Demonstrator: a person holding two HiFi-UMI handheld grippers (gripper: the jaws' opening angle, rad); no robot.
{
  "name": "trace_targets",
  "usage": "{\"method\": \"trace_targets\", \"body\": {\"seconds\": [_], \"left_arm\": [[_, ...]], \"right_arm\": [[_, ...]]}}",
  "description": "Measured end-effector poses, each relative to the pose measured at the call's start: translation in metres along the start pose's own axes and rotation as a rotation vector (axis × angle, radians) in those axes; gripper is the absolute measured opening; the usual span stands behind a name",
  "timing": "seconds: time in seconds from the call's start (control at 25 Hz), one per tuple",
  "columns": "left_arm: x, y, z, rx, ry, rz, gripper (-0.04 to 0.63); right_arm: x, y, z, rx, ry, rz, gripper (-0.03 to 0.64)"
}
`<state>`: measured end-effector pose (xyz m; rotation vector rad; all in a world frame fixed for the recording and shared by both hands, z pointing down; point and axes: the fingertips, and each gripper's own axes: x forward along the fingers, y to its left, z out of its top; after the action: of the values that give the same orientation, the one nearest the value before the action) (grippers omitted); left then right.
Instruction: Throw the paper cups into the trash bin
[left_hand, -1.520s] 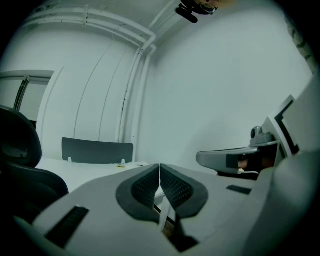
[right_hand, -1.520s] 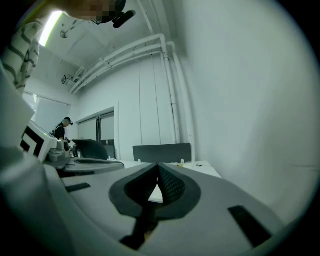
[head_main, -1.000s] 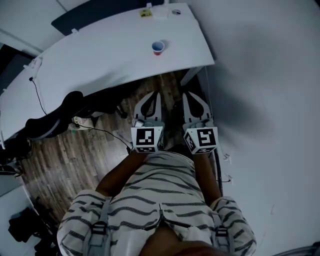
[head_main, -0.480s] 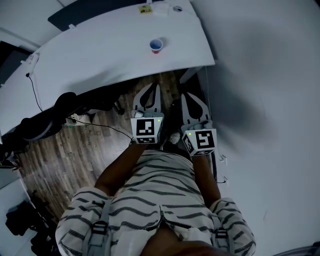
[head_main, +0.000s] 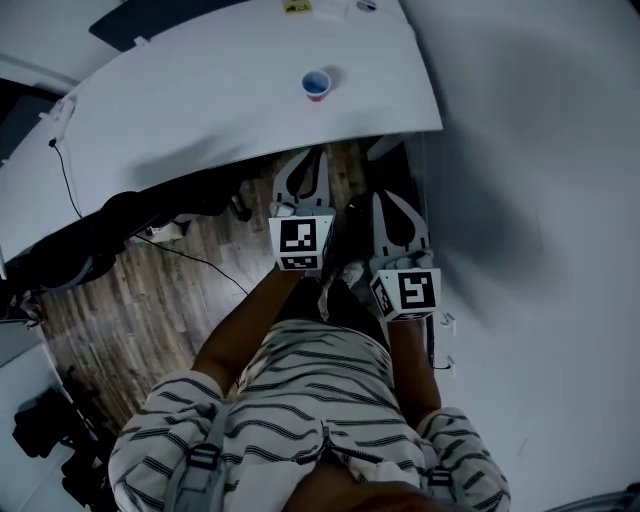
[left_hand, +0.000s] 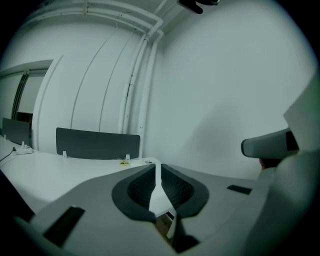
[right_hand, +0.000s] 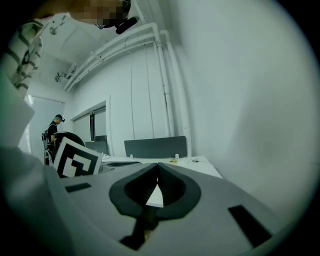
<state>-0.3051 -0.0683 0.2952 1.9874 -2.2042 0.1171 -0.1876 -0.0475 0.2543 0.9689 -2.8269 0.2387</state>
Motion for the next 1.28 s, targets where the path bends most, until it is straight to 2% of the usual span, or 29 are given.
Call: {"method": "trace_targets", "body": {"seconds": [0.2,0.6,0.96,1.28], "left_arm": [[0.024,0.007,-0.017,-0.004,0.023,0.013,0.038],[0.062,0.027,-0.060,0.006,0.048,0.054,0.118],[0.092,0.046,-0.080,-0.001,0.042,0.077,0.181],[0.127,0.060,-0.110,0.003,0.075,0.096,0.231]], "right_arm": [[0.004,-0.011,-0.009,0.037,0.009,-0.006,0.017],[0.008,-0.011,-0.036,0.045,0.039,0.004,0.018],[0.010,-0.006,-0.057,0.058,0.058,0.003,0.018],[0.013,-0.008,-0.069,0.063,0.079,0.020,0.018]]}}
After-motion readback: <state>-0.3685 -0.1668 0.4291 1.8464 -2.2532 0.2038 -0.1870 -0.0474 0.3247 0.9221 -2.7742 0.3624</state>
